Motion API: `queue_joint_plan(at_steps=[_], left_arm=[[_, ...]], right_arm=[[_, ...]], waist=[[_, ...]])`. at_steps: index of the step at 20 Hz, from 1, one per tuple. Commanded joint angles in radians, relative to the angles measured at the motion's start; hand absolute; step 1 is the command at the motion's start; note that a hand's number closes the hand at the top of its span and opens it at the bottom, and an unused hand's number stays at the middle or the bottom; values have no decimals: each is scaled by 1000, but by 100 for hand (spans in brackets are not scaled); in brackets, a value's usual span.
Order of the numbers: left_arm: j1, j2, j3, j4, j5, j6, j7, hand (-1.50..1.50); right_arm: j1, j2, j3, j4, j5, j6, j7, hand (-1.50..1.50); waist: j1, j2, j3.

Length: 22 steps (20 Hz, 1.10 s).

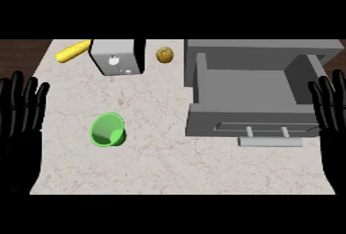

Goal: Pick up the cup, place it into the drawer and close the drawer

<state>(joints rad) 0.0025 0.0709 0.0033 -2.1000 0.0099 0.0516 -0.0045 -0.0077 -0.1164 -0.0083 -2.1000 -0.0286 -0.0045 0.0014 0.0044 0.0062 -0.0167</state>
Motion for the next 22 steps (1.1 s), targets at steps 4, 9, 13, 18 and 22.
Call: queue_joint_plan(at_steps=[4,9,13,18,22], left_arm=[[-46,-68,-90,43,-205,163,5,-150],[-68,-70,-185,144,-84,371,30,-150],[-163,-71,-176,215,-82,423,39,-150],[-190,-71,-179,276,-51,431,-8,-150],[-230,-71,-249,328,-82,526,-15,-150]], right_arm=[[-20,0,18,61,11,35,-18,-150],[-102,35,58,96,-57,40,89,-150],[-22,44,79,-12,-46,32,138,-150],[-96,45,42,42,-44,27,149,-150],[-53,28,7,74,-102,96,73,-150]], waist=[[-4,-6,17],[-1,-5,16],[-7,-7,17],[-5,-6,17],[-8,-6,17]])
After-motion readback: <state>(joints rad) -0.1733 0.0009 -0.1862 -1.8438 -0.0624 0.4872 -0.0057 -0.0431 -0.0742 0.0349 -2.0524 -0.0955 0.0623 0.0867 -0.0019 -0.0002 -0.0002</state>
